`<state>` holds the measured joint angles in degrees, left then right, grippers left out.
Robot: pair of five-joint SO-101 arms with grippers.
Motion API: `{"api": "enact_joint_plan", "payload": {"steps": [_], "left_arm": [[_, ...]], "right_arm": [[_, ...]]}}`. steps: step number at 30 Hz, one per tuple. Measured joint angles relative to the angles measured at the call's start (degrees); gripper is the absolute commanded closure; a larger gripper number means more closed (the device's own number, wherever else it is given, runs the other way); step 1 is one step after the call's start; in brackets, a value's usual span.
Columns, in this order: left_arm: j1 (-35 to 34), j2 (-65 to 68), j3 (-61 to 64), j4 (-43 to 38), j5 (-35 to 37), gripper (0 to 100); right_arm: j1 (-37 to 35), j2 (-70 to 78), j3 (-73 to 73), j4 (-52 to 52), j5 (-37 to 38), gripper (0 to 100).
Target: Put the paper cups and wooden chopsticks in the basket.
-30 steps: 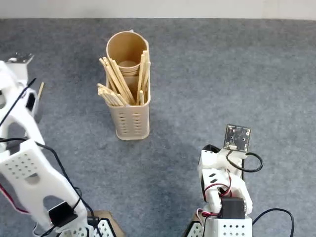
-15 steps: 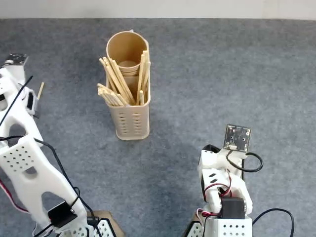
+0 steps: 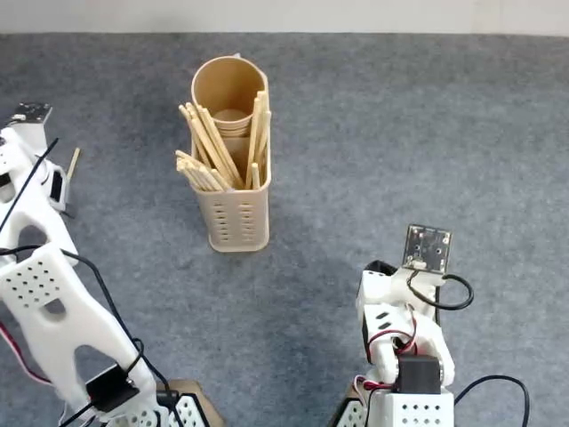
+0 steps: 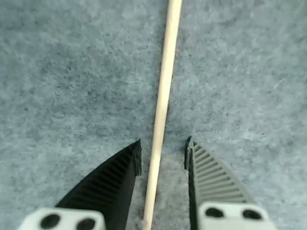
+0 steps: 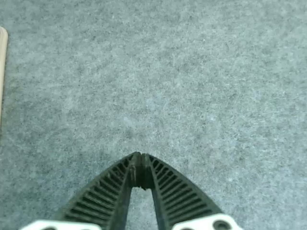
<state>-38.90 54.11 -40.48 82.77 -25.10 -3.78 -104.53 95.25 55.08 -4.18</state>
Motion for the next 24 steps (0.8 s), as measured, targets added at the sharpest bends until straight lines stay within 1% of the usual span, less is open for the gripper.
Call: {"api": "enact_joint_plan", "payload": {"steps": [2, 3, 4, 7, 11, 13, 15, 19, 24], "left_arm": [[0.26, 2.20, -1.49, 0.09, 0.00, 99], [0.35, 3.08, -2.29, 0.53, 0.00, 100], [0.53, 3.69, -3.25, 1.67, -0.79, 99], [0.70, 3.69, -7.91, 6.86, -4.22, 100], [0.44, 3.69, -16.70, 14.95, -5.01, 100], [0.00, 2.99, -20.75, 17.58, -4.48, 100], [-0.18, -0.09, -22.51, 18.37, -1.58, 100], [0.44, -10.02, -21.10, 18.81, 1.85, 100], [2.81, -27.43, -10.90, 18.81, 6.51, 100]], "right_arm": [[0.00, 0.00, 0.00, 0.00, 0.00, 99.4], [0.00, 0.00, 0.00, 0.00, 0.00, 99.4], [0.00, 0.00, 0.00, 0.00, 0.00, 99.4], [0.00, 0.00, 0.00, 0.00, 0.00, 99.4], [0.00, 0.00, 0.00, 0.00, 0.00, 99.4], [0.00, 0.00, 0.00, 0.00, 0.00, 99.4], [0.00, 0.00, 0.00, 0.00, 0.00, 99.4], [0.00, 0.00, 0.00, 0.00, 0.00, 99.4], [0.00, 0.00, 0.00, 0.00, 0.00, 99.4]]}}
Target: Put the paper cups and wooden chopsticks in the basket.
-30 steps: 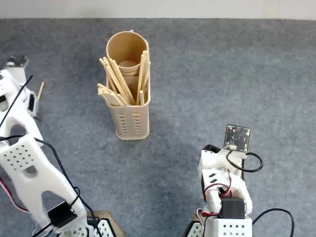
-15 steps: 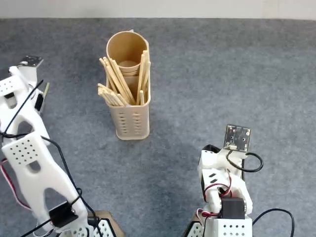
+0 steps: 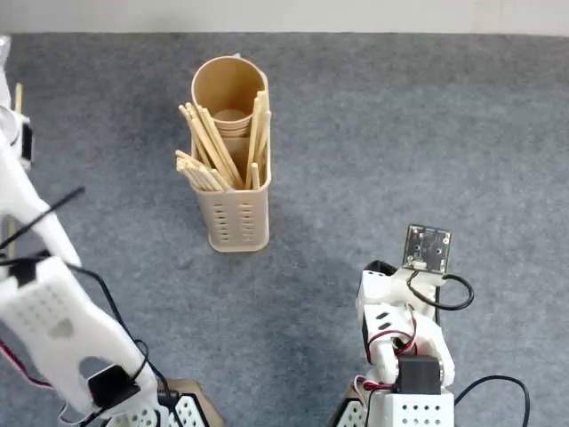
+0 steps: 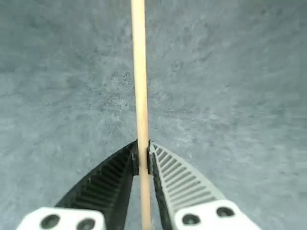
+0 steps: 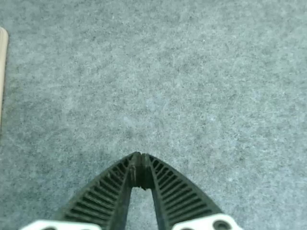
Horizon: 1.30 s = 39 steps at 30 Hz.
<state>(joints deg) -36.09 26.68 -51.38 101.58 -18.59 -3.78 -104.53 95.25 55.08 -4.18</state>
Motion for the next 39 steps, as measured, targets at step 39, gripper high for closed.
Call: {"api": "enact_joint_plan", "payload": {"steps": [39], "left_arm": [[49.49, -70.68, 72.70, -67.08, 22.24, 99]], "right_arm": [[0.00, 0.00, 0.00, 0.00, 0.00, 99.4]]}}
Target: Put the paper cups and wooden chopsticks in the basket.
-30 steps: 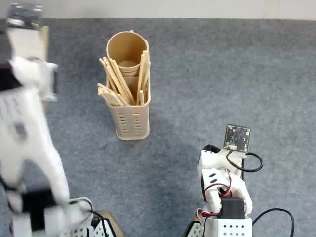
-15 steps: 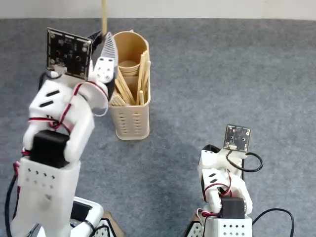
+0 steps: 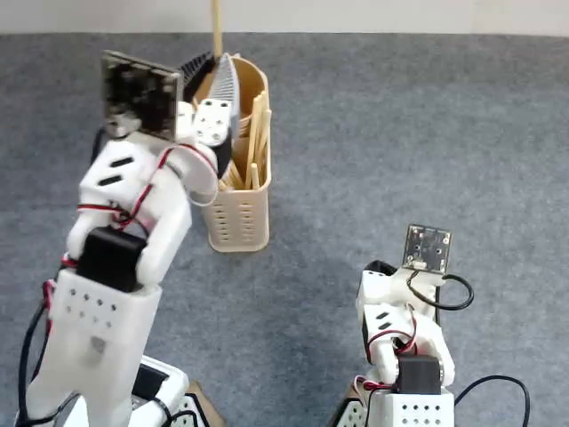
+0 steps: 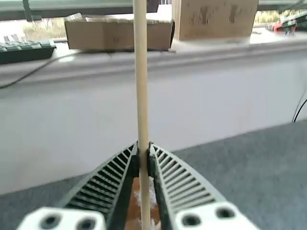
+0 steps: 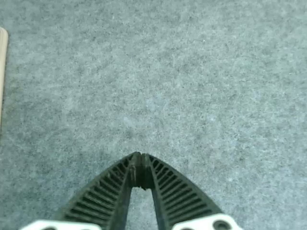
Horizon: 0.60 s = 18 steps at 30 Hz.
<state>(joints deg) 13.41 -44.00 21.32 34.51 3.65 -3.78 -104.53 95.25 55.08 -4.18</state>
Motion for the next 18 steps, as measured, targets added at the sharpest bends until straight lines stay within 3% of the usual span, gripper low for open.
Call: {"api": "enact_joint_plan", "payload": {"steps": [5, 8, 12, 18], "left_arm": [[-0.18, 0.53, 0.70, 0.00, 0.00, 99], [-0.18, 0.53, 0.70, 0.00, 0.18, 92], [-0.09, 0.53, 0.70, 0.00, 5.63, 85], [-1.49, 0.53, 0.70, 0.00, 8.88, 85]], "right_arm": [[0.00, 0.00, 0.00, 0.00, 0.00, 99.4], [0.00, 0.00, 0.00, 0.00, 0.00, 99.4], [0.00, 0.00, 0.00, 0.00, 0.00, 99.4], [0.00, 0.00, 0.00, 0.00, 0.00, 99.4]]}}
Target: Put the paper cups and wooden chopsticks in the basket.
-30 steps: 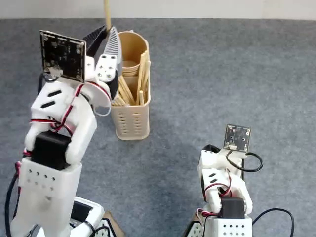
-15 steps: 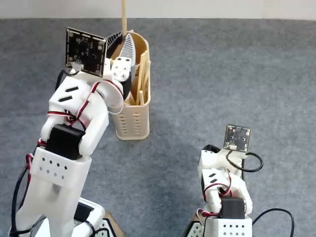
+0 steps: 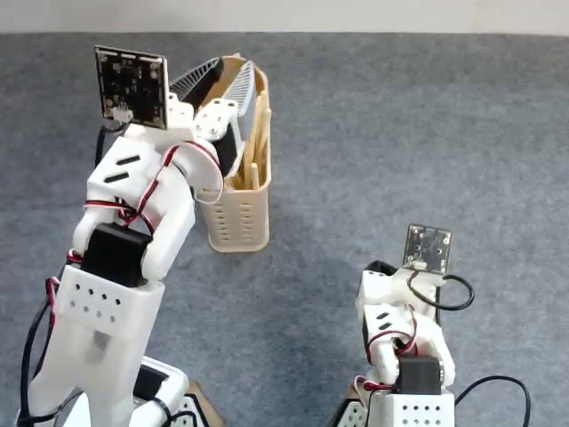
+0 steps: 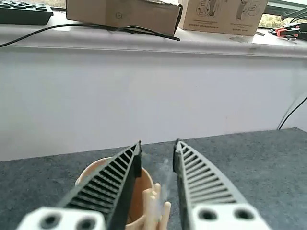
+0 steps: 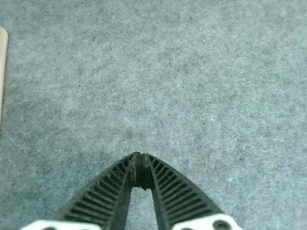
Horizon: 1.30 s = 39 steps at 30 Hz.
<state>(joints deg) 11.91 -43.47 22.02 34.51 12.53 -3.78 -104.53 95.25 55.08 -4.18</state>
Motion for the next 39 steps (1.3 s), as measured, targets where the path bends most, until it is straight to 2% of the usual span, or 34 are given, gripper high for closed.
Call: {"api": "enact_joint_plan", "payload": {"steps": [5, 17, 20, 25, 30, 33, 35, 39], "left_arm": [[-7.74, 0.00, 0.00, 0.00, 0.00, 85], [-37.80, 0.00, 1.14, 1.23, 0.44, 85], [-42.20, 0.00, 2.11, 5.63, 0.44, 85], [-42.55, -5.98, 2.73, 21.01, 0.44, 85], [-38.07, -20.92, 8.18, 35.52, 0.44, 85], [-35.96, -30.24, 18.20, 35.34, 0.44, 85], [-35.60, -35.96, 26.64, 32.26, -1.23, 85], [-35.43, -47.30, 44.31, 23.91, -12.57, 85]], "right_arm": [[0.00, 0.00, 0.00, 0.00, 0.00, 99.4], [0.00, 0.00, 0.00, 0.00, 0.00, 99.4], [0.00, 0.00, 0.00, 0.00, 0.00, 99.4], [0.00, 0.00, 0.00, 0.00, 0.00, 99.4], [0.00, 0.00, 0.00, 0.00, 0.00, 99.4], [0.00, 0.00, 0.00, 0.00, 0.00, 99.4], [0.00, 0.00, 0.00, 0.00, 0.00, 99.4], [0.00, 0.00, 0.00, 0.00, 0.00, 99.4]]}}
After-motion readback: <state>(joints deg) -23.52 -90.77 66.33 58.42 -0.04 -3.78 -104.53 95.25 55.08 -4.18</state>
